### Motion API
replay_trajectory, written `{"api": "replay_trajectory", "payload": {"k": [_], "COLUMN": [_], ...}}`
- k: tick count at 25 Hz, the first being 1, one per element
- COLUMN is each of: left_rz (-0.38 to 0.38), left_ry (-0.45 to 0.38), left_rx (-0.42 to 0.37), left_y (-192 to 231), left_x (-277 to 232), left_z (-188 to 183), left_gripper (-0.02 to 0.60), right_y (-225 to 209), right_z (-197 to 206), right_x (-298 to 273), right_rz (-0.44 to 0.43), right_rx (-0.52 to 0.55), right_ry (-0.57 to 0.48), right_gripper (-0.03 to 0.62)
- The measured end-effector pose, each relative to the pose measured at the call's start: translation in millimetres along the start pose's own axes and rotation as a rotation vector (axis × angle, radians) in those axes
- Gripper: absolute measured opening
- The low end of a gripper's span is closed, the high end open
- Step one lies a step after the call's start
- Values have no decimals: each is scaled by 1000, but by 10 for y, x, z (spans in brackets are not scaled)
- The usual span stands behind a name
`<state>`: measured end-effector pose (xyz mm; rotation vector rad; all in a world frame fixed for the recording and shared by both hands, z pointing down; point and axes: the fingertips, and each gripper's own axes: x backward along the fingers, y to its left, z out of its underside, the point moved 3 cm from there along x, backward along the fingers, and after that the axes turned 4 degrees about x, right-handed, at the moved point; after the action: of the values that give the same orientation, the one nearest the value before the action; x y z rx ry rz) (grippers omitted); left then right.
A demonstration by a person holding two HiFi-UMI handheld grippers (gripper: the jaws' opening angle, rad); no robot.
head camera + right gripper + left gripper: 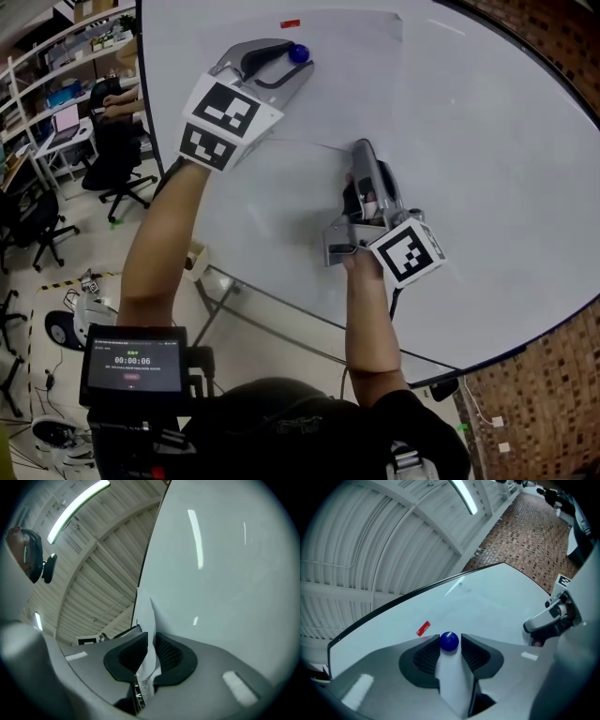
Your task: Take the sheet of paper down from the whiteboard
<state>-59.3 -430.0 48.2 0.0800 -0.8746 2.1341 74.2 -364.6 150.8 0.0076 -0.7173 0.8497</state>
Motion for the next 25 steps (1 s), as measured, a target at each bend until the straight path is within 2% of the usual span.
{"api": "replay_trajectory", "payload": {"k": [3,17,22,25], "left_rz": [7,4,4,2], "left_ry": [-4,-28,-69,-67], "left_rx": [0,26,91,109], "left_y": [-8,-48,-100,-151], "left_x": [8,39,170,265], "left_z": [-6,2,36,129], "left_gripper": [135,121,121,121], "right_y": [-17,18,-56,-115], "right_z": [-66,-78,-50,-31], "right_x": [1,69,166,241], "right_rz": [12,-1,21,37], "right_rx": [12,53,58,105], "right_ry": [-23,-37,-33,-24], "right_gripper": [15,12,12,12]}}
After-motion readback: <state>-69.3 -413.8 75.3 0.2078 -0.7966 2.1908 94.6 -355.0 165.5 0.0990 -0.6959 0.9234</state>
